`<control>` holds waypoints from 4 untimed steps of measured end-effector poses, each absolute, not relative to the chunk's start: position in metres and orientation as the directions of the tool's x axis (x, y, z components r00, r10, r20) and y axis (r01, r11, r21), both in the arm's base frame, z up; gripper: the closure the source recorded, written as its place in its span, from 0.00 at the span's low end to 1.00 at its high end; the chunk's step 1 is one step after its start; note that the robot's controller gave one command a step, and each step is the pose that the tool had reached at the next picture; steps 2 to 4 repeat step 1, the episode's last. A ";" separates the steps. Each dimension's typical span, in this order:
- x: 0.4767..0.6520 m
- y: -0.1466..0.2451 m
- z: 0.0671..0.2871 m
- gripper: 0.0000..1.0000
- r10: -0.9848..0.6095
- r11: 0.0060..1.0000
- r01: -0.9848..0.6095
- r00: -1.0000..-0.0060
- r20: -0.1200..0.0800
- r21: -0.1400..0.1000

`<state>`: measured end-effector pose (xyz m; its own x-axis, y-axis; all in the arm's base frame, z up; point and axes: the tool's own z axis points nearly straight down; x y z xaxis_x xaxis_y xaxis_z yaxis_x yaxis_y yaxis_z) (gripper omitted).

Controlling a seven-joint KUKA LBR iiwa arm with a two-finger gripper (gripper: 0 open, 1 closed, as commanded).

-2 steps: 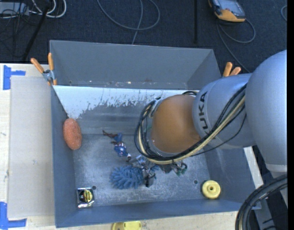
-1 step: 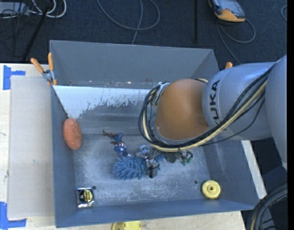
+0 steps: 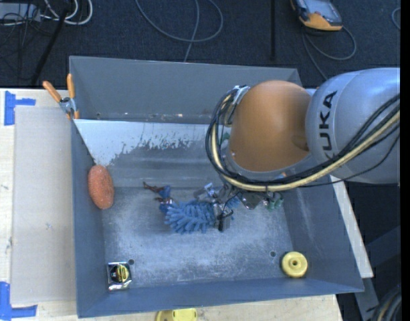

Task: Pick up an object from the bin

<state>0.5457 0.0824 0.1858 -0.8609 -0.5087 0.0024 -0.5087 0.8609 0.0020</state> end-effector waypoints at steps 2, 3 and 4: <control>0.561 0.104 0.213 1.00 -0.527 0.850 -0.527 -0.850 -0.004 -0.002; 0.561 0.104 0.213 1.00 -0.527 0.850 -0.527 -0.850 -0.004 -0.002; 0.561 0.104 0.213 1.00 -0.527 0.850 -0.527 -0.850 -0.004 -0.002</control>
Offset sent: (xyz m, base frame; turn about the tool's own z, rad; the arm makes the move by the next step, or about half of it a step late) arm -0.0306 0.0136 0.0476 -0.0401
